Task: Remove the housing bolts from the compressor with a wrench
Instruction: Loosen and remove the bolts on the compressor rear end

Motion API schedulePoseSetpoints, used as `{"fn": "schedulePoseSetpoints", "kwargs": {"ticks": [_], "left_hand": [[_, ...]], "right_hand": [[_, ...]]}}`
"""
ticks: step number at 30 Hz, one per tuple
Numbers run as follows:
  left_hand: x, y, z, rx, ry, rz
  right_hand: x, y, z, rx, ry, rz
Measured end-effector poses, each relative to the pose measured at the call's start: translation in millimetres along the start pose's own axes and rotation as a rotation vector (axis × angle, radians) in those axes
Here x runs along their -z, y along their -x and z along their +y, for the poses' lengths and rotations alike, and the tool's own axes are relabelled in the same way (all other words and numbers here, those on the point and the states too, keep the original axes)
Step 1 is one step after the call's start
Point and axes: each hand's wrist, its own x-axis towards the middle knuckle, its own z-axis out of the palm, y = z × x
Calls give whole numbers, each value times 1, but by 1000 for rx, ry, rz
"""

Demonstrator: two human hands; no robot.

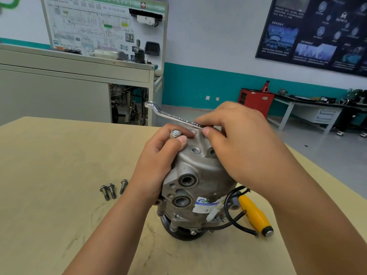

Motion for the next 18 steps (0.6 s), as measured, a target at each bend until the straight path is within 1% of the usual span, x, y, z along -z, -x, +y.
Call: {"fn": "schedulePoseSetpoints", "kwargs": {"ticks": [1, 3, 6, 8, 12, 14, 16, 18], "left_hand": [[-1, 0, 0, -3, 2, 0], [-2, 1, 1, 5, 29, 7], [1, 0, -1, 19, 67, -23], [1, 0, 0, 13, 84, -40], [1, 0, 2, 10, -20, -2], [-1, 1, 3, 23, -22, 5], [0, 1, 2, 32, -45, 13], [0, 1, 2, 35, -63, 15]], "right_hand": [[1, 1, -1, 27, 22, -9], [2, 8, -1, 95, -16, 2], [-5, 23, -3, 165, -95, 76], [-13, 35, 0, 168, -107, 165], [-21, 49, 17, 248, -195, 371], [-25, 56, 29, 276, -336, 401], [-33, 61, 36, 262, -566, 459], [-43, 64, 37, 116, -873, 551]]}}
